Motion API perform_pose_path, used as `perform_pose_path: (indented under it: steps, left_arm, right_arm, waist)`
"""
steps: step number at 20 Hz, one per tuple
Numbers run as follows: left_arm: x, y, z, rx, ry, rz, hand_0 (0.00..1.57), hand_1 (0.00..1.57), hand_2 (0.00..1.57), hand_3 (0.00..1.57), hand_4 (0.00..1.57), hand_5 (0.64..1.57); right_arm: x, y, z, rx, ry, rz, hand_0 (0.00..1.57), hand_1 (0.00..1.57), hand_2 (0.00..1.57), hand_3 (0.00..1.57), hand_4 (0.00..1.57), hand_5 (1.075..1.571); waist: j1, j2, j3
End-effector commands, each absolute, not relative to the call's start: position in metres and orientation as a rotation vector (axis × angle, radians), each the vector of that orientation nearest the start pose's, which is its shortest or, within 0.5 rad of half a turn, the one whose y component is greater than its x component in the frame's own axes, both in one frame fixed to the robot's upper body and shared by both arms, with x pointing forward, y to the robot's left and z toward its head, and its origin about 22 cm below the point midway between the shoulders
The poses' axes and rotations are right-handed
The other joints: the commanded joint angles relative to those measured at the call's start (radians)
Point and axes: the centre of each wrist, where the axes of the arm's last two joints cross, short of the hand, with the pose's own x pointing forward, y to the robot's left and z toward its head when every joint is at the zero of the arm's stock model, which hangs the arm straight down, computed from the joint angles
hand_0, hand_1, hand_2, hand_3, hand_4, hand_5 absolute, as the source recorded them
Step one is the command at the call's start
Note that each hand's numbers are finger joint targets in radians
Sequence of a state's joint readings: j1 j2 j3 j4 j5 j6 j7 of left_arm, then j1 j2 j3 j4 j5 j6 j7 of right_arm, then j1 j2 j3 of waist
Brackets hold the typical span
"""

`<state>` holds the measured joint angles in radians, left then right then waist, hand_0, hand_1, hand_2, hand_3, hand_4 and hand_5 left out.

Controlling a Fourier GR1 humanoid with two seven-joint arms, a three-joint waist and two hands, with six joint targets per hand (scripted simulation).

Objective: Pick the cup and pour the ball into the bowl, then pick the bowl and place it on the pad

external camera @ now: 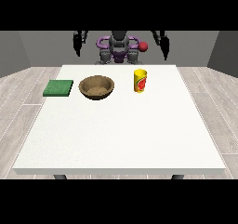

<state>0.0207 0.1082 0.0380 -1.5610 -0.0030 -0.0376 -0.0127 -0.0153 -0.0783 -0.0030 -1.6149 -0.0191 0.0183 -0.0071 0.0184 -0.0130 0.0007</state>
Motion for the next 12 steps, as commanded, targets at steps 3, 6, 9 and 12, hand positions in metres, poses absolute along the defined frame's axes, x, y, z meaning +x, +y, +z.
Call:
perform_pose_path:
  steps: [3,6,9,12]
  left_arm:
    - [0.238,0.275,0.023,0.123,-1.573,-0.103,0.00,0.00,0.00,0.00,0.66,1.566]
    - [0.240,0.274,0.034,0.117,-1.574,-0.104,0.00,0.00,0.00,0.00,0.66,1.566]
    - [0.228,0.228,0.029,-0.085,-1.371,0.113,0.00,0.00,0.00,0.00,0.64,1.563]
    - [0.233,0.213,0.059,-0.053,-1.386,0.146,0.00,0.00,0.00,0.00,0.64,1.564]
  right_arm:
    - [0.246,-0.252,0.041,-0.056,-1.653,0.088,0.00,0.00,0.00,0.00,0.87,1.533]
    - [0.245,-0.256,0.046,-0.074,-1.620,0.092,0.00,0.00,0.00,0.00,0.87,1.533]
    - [0.219,-0.245,0.033,0.037,-1.362,-0.079,0.00,0.00,0.00,0.00,0.86,1.534]
    - [0.219,-0.232,0.061,0.021,-1.372,-0.078,0.00,0.00,0.00,0.00,0.86,1.532]
  waist:
    - [0.003,-0.202,-0.0002]
    - [-0.008,-0.269,-0.0008]
    - [-0.073,-0.399,-0.0008]
    - [-0.071,-0.363,-0.0009]
